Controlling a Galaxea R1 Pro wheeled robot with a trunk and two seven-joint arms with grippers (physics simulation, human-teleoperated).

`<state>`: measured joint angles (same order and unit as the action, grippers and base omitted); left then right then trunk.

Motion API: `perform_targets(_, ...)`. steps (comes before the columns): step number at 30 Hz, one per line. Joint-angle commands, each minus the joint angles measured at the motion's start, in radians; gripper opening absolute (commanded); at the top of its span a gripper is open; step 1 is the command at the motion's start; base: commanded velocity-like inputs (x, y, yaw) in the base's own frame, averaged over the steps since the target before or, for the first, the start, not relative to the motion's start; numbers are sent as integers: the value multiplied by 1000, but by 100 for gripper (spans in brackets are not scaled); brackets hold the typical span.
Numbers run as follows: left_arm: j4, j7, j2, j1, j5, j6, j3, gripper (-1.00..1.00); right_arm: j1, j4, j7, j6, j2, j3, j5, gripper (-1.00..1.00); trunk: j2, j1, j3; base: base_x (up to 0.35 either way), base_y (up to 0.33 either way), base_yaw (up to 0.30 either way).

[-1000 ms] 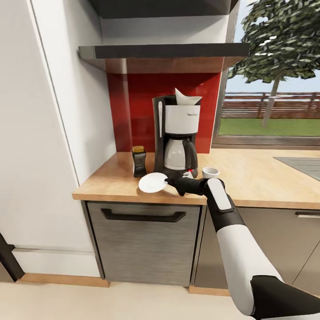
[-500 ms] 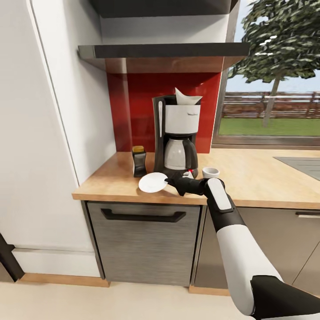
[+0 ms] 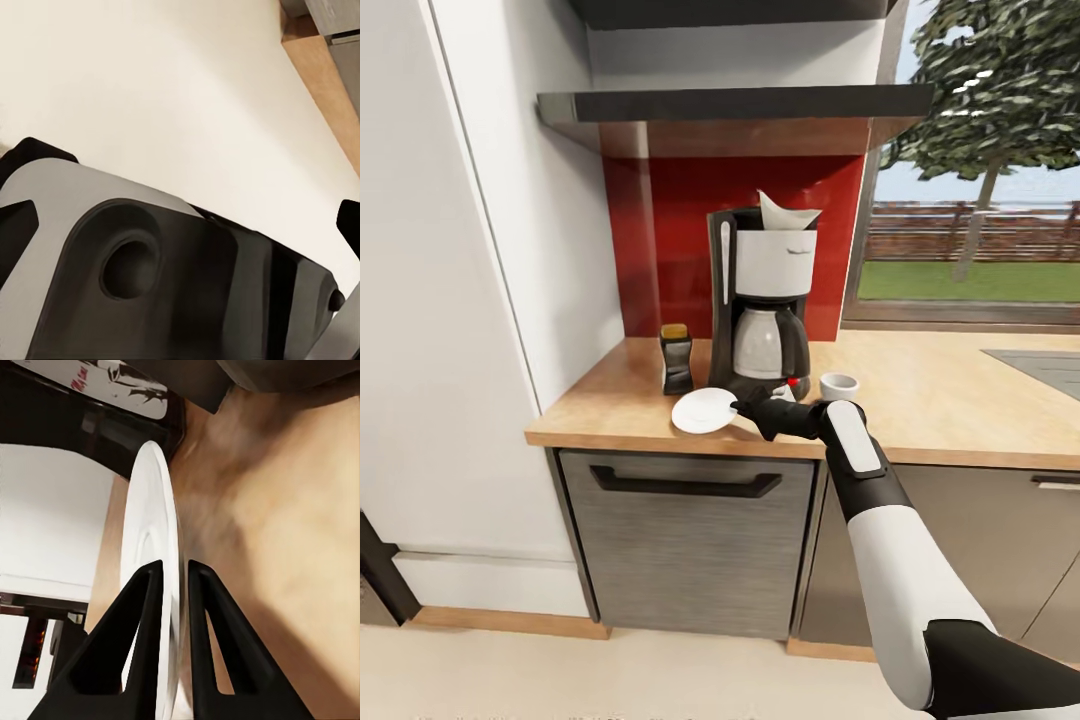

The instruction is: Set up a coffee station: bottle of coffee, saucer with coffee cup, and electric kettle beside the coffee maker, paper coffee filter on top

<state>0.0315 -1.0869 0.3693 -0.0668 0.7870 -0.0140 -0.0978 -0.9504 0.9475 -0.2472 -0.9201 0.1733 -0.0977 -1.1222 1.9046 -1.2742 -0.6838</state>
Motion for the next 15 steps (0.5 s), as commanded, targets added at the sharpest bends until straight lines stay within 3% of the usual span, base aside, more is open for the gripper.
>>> perform_targets(1, 2, -1, 0, -1, 8, -1, -9, 100, -1, 1, -9, -3, 1, -4, -13, -100, 0, 0, -2, 0, 0, 45)
perform_targets(15, 2, -1, 0, -1, 8, -1, -13, 100, -1, 0, -9, -3, 1, -4, -12, -100, 0, 0, -3, 0, 0, 7)
